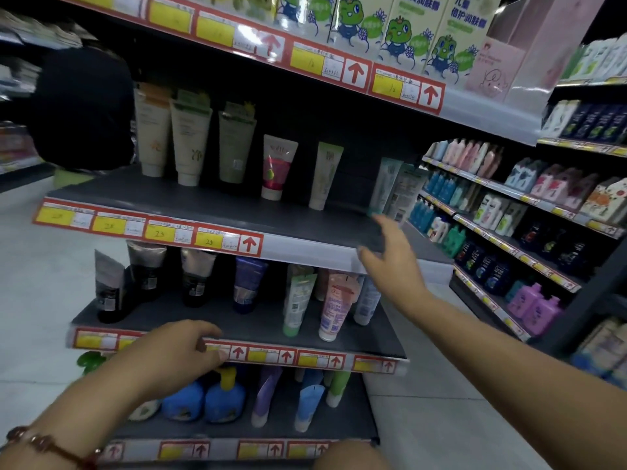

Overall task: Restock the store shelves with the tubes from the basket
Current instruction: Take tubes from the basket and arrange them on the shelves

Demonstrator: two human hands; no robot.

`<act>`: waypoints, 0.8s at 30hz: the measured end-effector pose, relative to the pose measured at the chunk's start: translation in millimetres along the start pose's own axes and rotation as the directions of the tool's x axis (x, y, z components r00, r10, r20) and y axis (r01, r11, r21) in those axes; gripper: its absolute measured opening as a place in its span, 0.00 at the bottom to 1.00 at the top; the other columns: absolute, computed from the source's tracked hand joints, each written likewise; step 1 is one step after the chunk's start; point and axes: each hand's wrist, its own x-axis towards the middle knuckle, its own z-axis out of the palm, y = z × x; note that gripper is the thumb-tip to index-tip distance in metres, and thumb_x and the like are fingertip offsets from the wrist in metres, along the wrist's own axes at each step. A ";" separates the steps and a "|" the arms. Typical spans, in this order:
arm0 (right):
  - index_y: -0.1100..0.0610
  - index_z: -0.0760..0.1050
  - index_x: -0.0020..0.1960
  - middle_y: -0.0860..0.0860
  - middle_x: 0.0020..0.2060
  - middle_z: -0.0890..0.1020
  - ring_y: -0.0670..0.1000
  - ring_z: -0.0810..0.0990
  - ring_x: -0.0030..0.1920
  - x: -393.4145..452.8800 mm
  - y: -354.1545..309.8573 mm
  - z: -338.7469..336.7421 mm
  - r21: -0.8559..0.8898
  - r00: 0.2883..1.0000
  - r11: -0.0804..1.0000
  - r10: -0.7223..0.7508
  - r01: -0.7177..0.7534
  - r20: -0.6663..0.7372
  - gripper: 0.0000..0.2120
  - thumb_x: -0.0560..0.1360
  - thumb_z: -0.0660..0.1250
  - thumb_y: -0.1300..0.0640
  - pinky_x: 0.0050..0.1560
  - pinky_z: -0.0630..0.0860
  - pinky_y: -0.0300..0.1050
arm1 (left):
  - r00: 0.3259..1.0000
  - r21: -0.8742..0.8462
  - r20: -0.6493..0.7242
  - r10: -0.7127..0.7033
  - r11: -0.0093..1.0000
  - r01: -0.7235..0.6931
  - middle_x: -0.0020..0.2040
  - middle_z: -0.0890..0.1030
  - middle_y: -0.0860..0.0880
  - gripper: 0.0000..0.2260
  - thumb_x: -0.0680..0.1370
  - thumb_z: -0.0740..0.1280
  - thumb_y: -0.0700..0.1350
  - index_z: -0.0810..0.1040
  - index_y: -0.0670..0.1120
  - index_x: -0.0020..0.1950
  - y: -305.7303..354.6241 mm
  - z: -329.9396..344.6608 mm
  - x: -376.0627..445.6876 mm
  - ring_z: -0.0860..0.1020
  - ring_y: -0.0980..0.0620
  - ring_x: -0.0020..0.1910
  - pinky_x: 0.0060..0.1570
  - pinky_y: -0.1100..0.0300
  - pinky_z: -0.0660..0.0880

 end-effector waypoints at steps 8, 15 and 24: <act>0.48 0.58 0.79 0.46 0.78 0.59 0.46 0.54 0.78 -98.5 -88.4 77.6 0.048 0.842 0.972 -0.225 0.232 0.490 0.30 0.80 0.64 0.49 0.76 0.52 0.42 | 0.985 0.024 0.001 -0.173 0.985 0.173 0.55 0.82 0.55 0.17 0.77 0.68 0.56 0.76 0.56 0.65 -85.1 -18.1 -84.9 0.80 0.58 0.52 0.54 0.63 0.74; 0.53 0.66 0.75 0.50 0.73 0.70 0.49 0.68 0.72 -171.8 -204.0 171.7 0.197 0.559 0.881 -0.431 0.430 0.708 0.27 0.77 0.67 0.52 0.66 0.62 0.35 | 0.897 -0.003 0.004 -0.442 0.897 0.442 0.62 0.80 0.51 0.20 0.77 0.66 0.57 0.78 0.49 0.65 -195.7 -20.3 -208.0 0.78 0.51 0.59 0.57 0.64 0.71; 0.56 0.63 0.76 0.54 0.74 0.69 0.53 0.68 0.72 -242.3 -325.6 281.0 0.338 0.202 0.776 -0.504 0.532 0.840 0.30 0.78 0.65 0.49 0.68 0.65 0.42 | 0.637 -0.006 0.041 -0.770 0.638 0.770 0.65 0.80 0.45 0.23 0.76 0.66 0.58 0.78 0.44 0.65 -302.4 4.2 -304.6 0.77 0.46 0.63 0.63 0.53 0.73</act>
